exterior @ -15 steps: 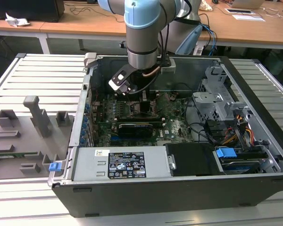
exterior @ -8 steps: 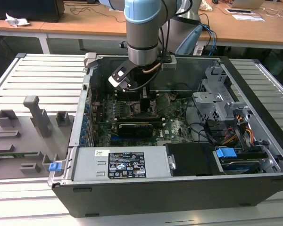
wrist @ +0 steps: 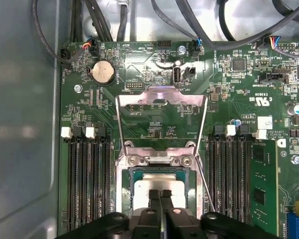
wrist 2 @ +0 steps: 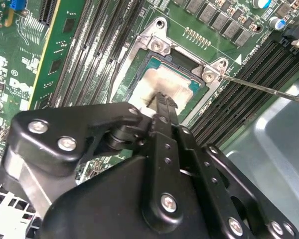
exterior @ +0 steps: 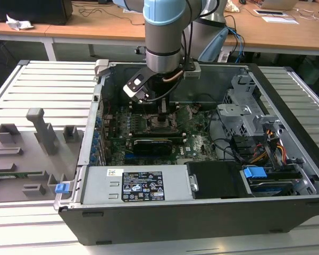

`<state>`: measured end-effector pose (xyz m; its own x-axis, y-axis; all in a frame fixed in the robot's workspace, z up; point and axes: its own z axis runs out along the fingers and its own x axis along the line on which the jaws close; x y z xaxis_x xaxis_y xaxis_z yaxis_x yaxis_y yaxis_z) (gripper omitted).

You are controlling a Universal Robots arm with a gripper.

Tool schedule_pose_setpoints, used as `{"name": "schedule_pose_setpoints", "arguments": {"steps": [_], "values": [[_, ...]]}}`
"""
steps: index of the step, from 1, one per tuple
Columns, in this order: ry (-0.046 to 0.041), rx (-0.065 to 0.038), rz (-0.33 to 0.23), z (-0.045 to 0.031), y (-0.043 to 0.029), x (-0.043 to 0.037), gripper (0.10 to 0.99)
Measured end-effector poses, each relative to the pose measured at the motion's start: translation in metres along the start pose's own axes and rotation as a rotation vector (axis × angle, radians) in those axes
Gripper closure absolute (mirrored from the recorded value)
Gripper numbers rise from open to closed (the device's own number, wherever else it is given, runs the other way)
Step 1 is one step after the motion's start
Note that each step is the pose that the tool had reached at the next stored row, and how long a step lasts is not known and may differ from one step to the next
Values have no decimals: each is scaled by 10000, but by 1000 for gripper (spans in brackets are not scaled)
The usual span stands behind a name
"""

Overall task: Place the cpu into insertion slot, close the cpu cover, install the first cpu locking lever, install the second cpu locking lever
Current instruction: 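Place the cpu into insertion slot, then close the cpu cover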

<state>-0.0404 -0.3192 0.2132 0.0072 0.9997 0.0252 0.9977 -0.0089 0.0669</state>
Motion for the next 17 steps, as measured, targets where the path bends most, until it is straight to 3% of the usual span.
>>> {"name": "schedule_pose_setpoints", "arguments": {"steps": [17], "values": [[6,-2,0,-62,5,2,980]]}}
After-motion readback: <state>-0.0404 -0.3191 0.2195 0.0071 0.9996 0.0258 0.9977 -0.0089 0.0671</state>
